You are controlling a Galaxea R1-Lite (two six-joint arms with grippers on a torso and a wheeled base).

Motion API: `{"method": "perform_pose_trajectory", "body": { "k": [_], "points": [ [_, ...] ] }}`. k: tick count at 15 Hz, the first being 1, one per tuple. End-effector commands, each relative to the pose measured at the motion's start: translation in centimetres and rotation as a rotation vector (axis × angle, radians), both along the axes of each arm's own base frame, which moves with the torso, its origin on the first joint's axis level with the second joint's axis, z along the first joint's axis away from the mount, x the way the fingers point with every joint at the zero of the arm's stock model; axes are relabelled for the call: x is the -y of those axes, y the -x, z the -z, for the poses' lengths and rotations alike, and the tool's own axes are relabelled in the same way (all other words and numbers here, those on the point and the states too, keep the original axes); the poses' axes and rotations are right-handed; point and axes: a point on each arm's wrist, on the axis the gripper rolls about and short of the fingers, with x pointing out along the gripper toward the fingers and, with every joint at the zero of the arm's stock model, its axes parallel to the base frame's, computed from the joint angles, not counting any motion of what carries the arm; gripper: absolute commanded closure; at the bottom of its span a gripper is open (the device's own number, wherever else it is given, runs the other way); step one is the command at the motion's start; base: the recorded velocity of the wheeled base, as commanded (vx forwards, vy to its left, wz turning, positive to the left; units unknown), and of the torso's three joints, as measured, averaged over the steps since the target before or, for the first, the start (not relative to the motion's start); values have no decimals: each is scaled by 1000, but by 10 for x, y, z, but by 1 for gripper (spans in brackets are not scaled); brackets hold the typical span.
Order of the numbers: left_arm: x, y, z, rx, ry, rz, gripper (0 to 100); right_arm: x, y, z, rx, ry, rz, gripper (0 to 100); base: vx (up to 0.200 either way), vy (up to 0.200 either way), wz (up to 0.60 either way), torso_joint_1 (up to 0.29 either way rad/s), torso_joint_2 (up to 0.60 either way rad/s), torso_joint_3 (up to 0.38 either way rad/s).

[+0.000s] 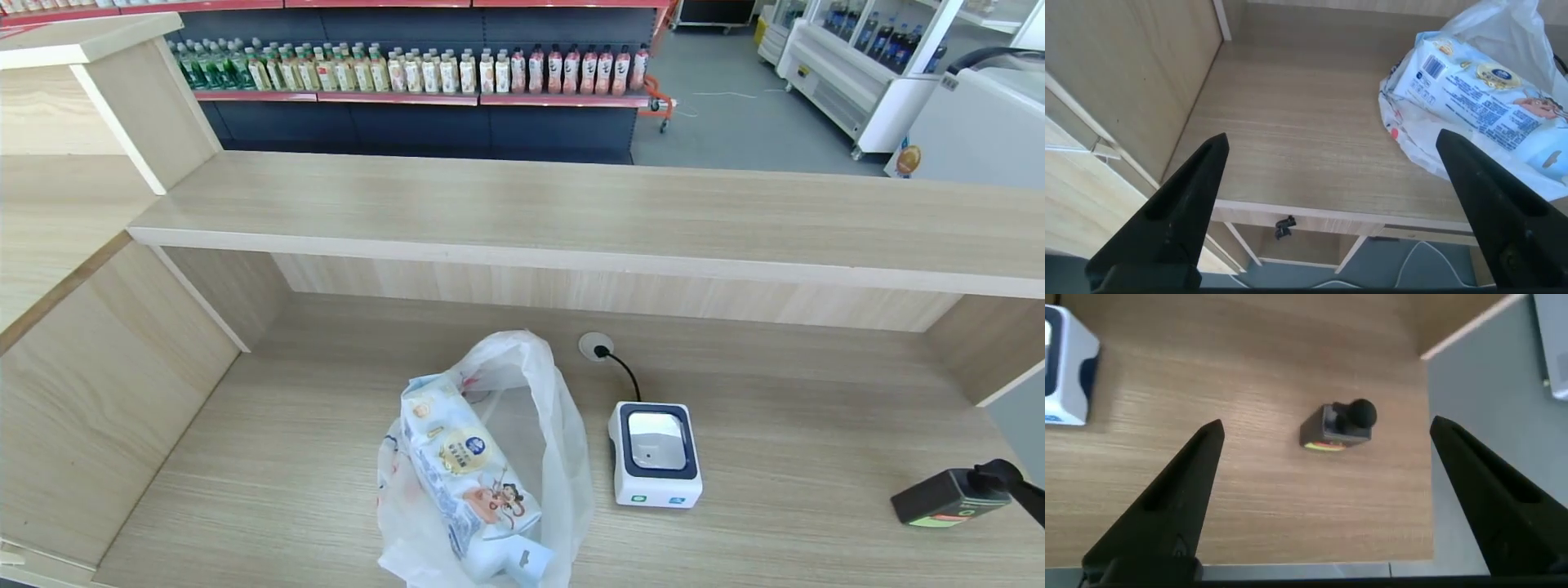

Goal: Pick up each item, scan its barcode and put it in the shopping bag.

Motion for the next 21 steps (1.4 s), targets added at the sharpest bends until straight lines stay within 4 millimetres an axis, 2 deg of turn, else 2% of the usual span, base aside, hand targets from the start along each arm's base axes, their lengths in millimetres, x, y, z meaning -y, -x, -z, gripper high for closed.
{"method": "perform_pose_trajectory", "body": {
  "k": [1,3,5,11,15,17,21],
  "points": [
    [0,0,0,0,0,-1,0,3,2,13,-85,-53,135,0,0,0,0,0,0,0],
    [0,0,0,0,0,-1,0,11,-14,18,-180,-82,167,0,0,0,0,0,0,0],
    [0,0,0,0,0,1,0,14,-23,14,-184,-86,160,0,0,0,0,0,0,0],
    [0,0,0,0,0,-1,0,10,-23,9,-112,-132,45,0,0,0,0,0,0,0],
    [0,0,0,0,0,-1,0,10,-24,10,-99,-130,34,0,0,0,0,0,0,0],
    [0,0,0,0,0,-1,0,7,-17,18,-77,-123,33,0,0,0,0,0,0,0],
    [0,0,0,0,0,-1,0,8,-17,16,-66,-117,35,0,0,0,0,0,0,0]
  ]
}}
